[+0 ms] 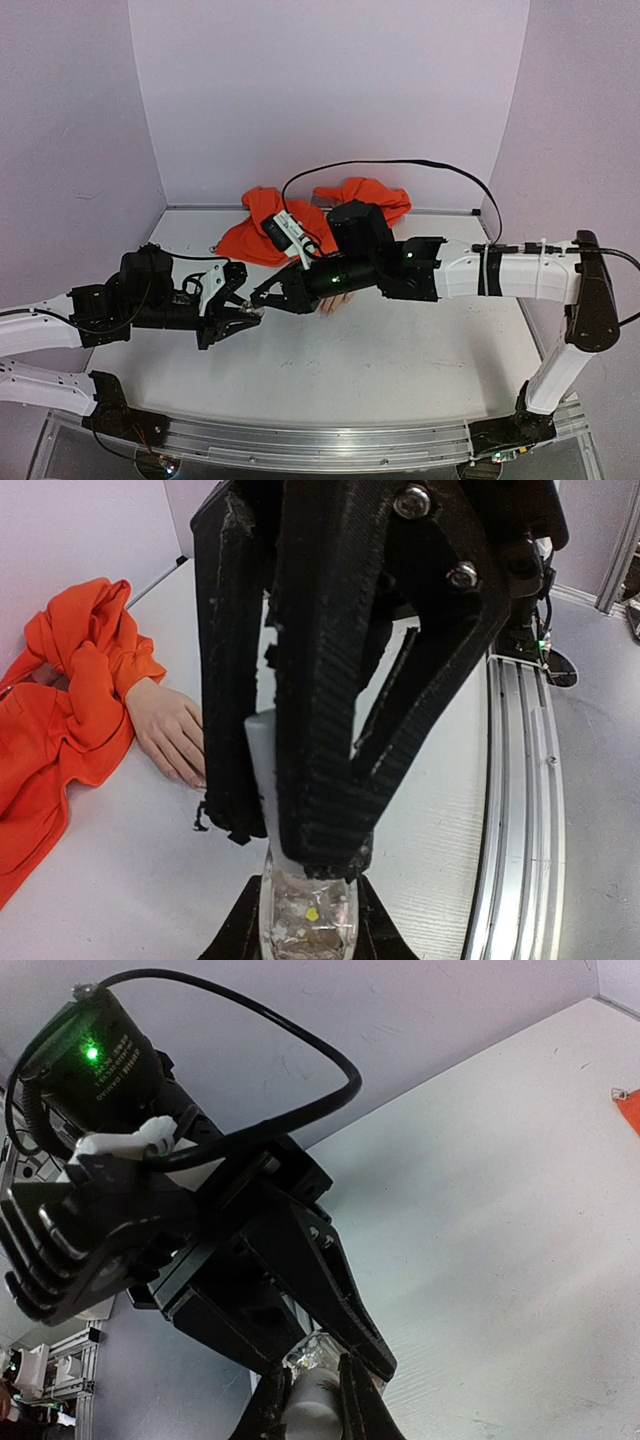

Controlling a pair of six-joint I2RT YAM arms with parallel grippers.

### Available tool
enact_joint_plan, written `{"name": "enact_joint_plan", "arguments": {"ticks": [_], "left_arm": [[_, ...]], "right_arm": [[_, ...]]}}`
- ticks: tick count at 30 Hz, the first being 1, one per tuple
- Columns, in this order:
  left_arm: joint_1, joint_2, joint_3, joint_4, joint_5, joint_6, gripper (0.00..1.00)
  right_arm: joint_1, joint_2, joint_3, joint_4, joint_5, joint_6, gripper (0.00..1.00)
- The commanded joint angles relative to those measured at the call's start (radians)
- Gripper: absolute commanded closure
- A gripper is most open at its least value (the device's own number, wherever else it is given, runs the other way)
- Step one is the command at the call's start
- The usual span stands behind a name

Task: Paint the nails

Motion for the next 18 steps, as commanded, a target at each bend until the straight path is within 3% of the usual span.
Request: {"name": "enact_joint_plan", "arguments": {"ticks": [1, 4, 8, 13, 18], "left_arm": [[-0.006, -0.017, 0.059, 0.094, -0.014, 0.007, 1.0], [-0.006, -0.017, 0.069, 0.118, -0.052, 0.009, 1.0], [-0.008, -0.008, 0.075, 0.122, -0.065, 0.016, 1.0], [-0.008, 0.0, 0.053, 0.122, -0.074, -0.009, 1.0], [-0.008, 0.01, 0.023, 0.124, -0.105, -0.062, 1.0]], "right_arm": [[0.044, 0.073, 0.038, 0.063, -0.025, 0.088, 0.98], [0.065, 0.122, 0.018, 0.105, 0.012, 0.161, 0.99], [0.065, 0.093, -0.009, 0.104, 0.091, 0.187, 0.91], [0.033, -0.01, -0.036, 0.102, 0.099, 0.185, 0.64], [-0.033, -0.127, -0.095, 0.087, 0.066, 0.165, 0.3]]}}
